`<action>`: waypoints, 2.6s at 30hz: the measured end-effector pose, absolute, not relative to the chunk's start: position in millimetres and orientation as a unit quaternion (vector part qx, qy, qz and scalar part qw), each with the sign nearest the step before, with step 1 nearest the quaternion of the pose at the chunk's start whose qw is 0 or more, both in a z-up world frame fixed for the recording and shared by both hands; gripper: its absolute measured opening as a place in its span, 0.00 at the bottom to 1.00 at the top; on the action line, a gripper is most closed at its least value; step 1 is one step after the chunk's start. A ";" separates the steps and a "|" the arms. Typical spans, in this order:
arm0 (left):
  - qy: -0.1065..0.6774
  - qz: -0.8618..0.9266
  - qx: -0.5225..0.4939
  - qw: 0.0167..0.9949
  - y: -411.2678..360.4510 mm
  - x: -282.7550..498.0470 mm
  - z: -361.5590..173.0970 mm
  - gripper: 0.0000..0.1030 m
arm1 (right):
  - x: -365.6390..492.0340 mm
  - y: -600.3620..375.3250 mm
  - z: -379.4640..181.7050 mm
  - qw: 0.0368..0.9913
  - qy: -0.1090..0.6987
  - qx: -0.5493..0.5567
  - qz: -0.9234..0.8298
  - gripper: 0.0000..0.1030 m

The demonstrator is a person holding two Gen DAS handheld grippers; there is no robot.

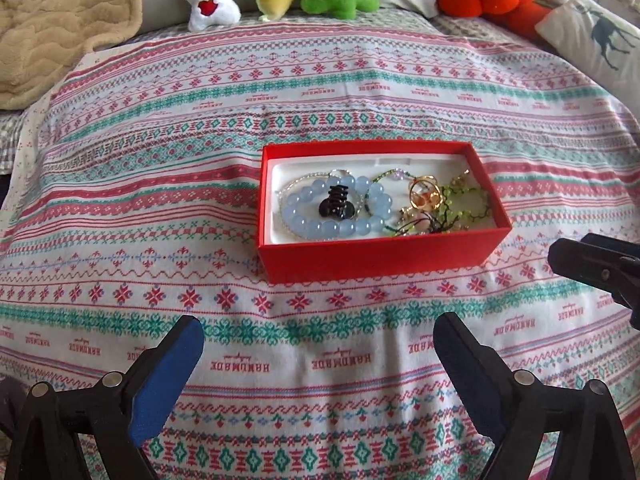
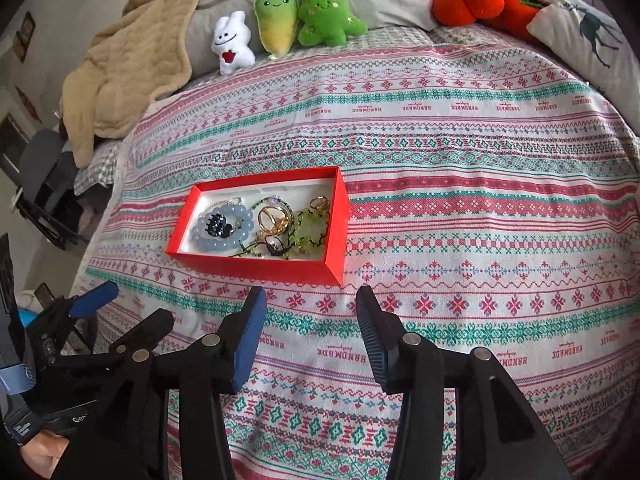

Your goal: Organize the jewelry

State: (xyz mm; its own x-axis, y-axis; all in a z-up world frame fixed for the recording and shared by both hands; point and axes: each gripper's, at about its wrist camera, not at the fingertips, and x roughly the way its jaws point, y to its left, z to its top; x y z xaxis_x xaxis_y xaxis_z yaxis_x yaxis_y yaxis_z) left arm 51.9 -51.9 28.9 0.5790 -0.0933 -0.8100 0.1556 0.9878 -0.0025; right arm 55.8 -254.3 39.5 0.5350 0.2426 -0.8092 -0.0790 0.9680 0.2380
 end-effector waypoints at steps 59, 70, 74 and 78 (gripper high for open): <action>0.510 0.004 0.024 0.860 -23.3 20.1 3.0 1.00 | 18.2 -211.5 14.9 0.857 0.515 -0.016 -0.007 1.00; 0.510 0.004 0.024 0.860 -24.0 19.7 3.0 1.00 | 18.2 -211.3 14.9 0.856 0.516 -0.016 -0.008 1.00; 0.510 0.004 0.025 0.860 -24.5 19.8 3.4 1.00 | 18.0 -211.4 14.8 0.857 0.516 -0.016 -0.008 1.00; 0.509 0.005 0.025 0.860 -24.5 19.4 3.5 1.00 | 18.2 -211.2 14.8 0.856 0.516 -0.016 -0.008 1.00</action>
State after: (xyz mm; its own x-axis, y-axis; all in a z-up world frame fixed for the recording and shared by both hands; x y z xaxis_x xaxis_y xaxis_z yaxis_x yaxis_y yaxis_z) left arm 19.4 -24.5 3.5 0.4814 0.0332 -0.8759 0.0172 0.9987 0.0474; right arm 18.2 -211.2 14.8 0.4668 -0.0309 -0.8838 -0.0027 0.9993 -0.0364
